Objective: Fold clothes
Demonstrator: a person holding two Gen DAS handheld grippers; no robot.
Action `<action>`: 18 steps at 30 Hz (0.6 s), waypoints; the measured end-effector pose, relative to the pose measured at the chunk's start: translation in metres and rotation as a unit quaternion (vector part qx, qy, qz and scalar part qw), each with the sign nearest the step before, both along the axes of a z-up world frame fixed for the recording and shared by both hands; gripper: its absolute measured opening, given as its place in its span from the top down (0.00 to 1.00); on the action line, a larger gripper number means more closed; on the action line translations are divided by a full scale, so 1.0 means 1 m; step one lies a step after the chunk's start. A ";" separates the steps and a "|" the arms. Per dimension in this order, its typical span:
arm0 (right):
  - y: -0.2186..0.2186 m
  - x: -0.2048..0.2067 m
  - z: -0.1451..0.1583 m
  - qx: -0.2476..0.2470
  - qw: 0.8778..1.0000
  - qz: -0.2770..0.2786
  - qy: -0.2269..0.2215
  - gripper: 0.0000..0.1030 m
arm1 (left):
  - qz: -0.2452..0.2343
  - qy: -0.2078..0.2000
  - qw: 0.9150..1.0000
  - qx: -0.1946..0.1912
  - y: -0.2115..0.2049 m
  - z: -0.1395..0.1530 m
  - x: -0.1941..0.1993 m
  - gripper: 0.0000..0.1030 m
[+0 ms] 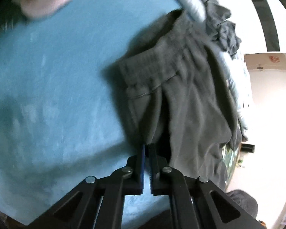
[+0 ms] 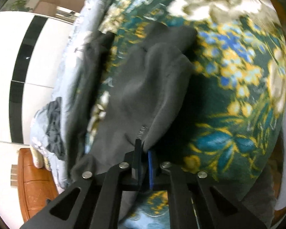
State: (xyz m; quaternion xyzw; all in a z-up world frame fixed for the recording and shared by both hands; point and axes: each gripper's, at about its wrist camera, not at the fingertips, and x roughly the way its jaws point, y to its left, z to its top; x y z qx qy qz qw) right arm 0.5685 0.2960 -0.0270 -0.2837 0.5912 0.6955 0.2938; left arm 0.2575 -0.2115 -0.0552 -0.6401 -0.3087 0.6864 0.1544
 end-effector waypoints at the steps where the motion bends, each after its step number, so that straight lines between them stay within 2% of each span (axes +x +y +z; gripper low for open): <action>1: 0.001 -0.004 0.008 0.009 1.000 0.008 0.002 0.98 | 0.000 0.016 1.000 0.000 0.000 0.012 -0.005 0.97; 6: 0.011 -0.025 0.063 0.060 0.997 0.021 0.043 0.98 | -0.007 0.104 0.995 0.010 0.001 0.087 -0.029 0.97; 8: 0.014 -0.037 0.087 0.083 0.995 0.028 0.056 0.98 | -0.015 0.123 0.992 0.002 0.009 0.108 -0.039 0.97; 13: 0.027 -0.073 0.125 0.116 0.991 0.043 0.055 0.98 | 0.005 0.141 0.990 -0.005 0.014 0.125 -0.084 0.97; 18: 0.050 -0.127 0.128 0.135 0.988 0.068 0.016 0.98 | 0.014 0.136 0.990 -0.022 0.029 0.130 -0.125 0.97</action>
